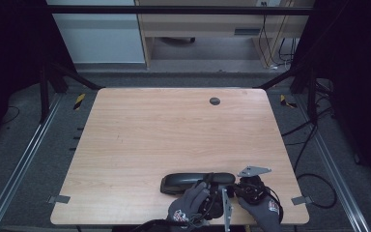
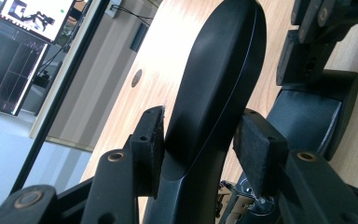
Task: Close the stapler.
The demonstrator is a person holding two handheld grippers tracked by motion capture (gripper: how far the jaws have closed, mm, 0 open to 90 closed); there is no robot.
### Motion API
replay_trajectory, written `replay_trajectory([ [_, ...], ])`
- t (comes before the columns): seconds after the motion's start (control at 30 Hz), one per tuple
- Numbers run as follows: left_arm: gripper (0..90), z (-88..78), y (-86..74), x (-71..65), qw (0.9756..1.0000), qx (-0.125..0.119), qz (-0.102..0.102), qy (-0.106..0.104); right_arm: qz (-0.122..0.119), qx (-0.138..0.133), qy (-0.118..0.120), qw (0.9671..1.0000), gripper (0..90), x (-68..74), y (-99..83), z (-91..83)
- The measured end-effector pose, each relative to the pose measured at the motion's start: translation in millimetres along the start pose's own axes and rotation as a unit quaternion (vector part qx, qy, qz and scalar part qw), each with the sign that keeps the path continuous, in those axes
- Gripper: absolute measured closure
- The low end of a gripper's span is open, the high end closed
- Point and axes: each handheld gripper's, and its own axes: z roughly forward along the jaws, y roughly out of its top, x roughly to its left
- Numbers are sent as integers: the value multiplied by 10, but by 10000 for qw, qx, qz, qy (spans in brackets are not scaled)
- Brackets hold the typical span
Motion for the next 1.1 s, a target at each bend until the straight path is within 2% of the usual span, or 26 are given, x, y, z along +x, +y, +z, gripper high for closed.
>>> replay_trajectory([
  [0.17, 532, 21, -3, -27, 10000, -2, 46, -34, -82, -1, 98, 9999, 900, 19, 1, 3],
  [0.47, 529, 27, -6, -31, 10000, -11, 47, -51, 9, -129, 254, 9996, 900, 7, -32, 6],
  [0.6, 528, 27, -8, -33, 10000, -1, 50, -53, -163, -198, 196, 9995, 900, 21, -50, 4],
  [0.77, 525, 27, -4, -34, 10000, -2, 24, -58, -169, -151, 181, 9996, 900, 9, -49, -5],
  [0.93, 519, 21, -16, -29, 10000, -28, 12, -93, -148, -111, 154, 9997, 900, -3, -48, -32],
  [1.03, 484, 6, -19, -20, 9997, -98, -40, -210, -30, -183, 95, 9998, 900, -47, -60, -73],
  [1.1, 476, -23, -18, -16, 9997, -96, 57, -239, 52, -279, 42, 9996, 900, -96, -72, -116],
])
